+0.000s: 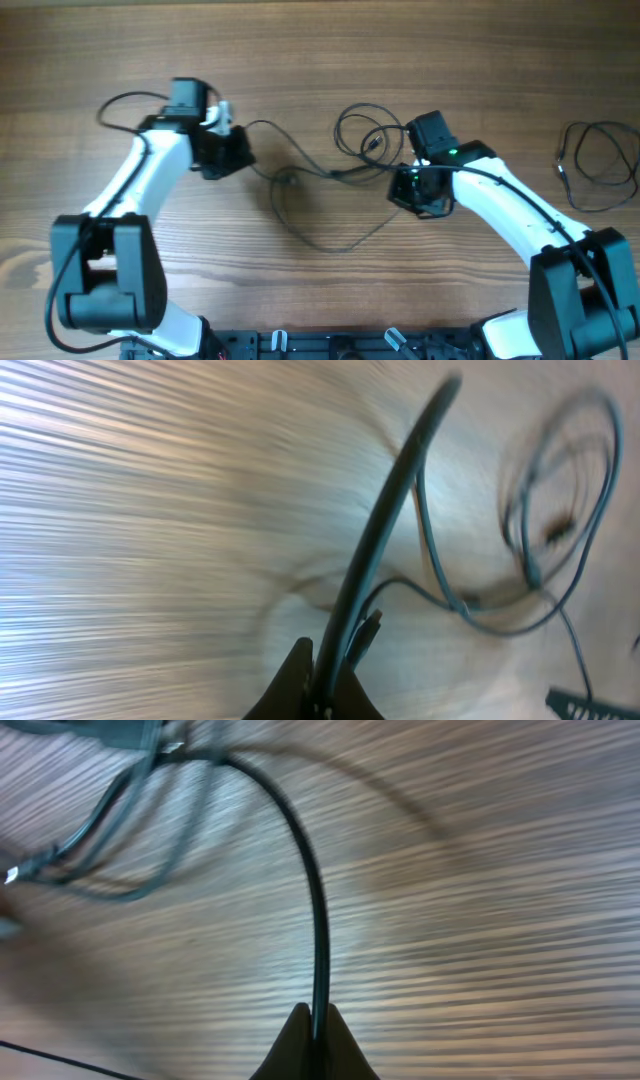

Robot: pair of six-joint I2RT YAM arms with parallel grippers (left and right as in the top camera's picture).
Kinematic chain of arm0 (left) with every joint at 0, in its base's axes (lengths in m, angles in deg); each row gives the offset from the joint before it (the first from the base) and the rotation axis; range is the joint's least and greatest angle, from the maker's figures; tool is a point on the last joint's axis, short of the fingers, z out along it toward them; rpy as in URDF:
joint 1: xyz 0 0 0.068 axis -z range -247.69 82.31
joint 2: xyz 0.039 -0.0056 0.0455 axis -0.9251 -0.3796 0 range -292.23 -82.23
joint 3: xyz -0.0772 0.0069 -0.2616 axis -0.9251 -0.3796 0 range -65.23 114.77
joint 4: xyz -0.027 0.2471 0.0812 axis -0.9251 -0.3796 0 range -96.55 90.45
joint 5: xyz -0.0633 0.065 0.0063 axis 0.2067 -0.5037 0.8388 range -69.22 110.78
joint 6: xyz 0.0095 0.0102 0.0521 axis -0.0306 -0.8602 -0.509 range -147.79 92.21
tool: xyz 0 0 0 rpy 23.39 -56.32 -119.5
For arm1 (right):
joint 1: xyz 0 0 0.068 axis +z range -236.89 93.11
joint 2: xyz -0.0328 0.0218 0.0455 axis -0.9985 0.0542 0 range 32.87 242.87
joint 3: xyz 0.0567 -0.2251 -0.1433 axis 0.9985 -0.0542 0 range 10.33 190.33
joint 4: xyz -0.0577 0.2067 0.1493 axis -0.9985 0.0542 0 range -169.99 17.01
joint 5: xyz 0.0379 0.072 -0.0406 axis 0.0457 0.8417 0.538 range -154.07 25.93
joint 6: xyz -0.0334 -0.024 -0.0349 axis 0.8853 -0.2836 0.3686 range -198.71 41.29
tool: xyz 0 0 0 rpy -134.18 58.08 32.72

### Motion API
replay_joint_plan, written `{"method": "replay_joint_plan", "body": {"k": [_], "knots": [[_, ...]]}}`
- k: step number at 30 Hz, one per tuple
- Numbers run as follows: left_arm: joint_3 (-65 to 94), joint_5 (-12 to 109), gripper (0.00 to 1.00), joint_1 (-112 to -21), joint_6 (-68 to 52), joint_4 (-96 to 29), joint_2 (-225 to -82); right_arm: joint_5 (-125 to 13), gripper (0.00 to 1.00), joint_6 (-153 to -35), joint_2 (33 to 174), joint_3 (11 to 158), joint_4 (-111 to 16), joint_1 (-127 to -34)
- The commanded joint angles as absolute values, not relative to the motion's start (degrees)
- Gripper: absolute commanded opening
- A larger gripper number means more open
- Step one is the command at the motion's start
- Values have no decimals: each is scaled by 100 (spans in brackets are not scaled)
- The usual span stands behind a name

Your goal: Untangle cables

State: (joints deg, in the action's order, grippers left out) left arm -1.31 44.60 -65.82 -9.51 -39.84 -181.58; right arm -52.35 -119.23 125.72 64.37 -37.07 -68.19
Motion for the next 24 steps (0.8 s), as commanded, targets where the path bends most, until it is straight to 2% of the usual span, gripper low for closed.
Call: {"method": "replay_joint_plan", "body": {"k": [1,4,7,11,14,17,19,24], "knots": [[-127,4407,4,-7472,-627,-4041,-17940,-6870,4,-11236,12339,6935,-2931,-7464],[-127,4405,4,-8149,-240,-4179,-17940,-8115,4,-11232,12201,7687,-1965,-8264],[-127,4407,4,-8822,173,-4365,-17940,-8391,4,-11225,12166,8605,-1275,-9333],[-127,4416,4,-9465,481,-4553,-17940,-7466,4,-11048,12146,9421,-1069,-10647],[-127,4527,4,-9751,485,-4675,-17940,-5731,4,-10388,12146,9560,-1253,-11206],[-127,5083,4,-9594,372,-4677,-17940,-4417,4,-9357,12151,9539,-1528,-11108],[-127,5467,4,-9319,53,-4583,-17940,-4207,4,-8873,12151,9539,-1616,-10859],[-127,5522,5,-8346,-666,-4389,-17940,-5180,4,-8712,12151,9539,-1784,-10201]]}}
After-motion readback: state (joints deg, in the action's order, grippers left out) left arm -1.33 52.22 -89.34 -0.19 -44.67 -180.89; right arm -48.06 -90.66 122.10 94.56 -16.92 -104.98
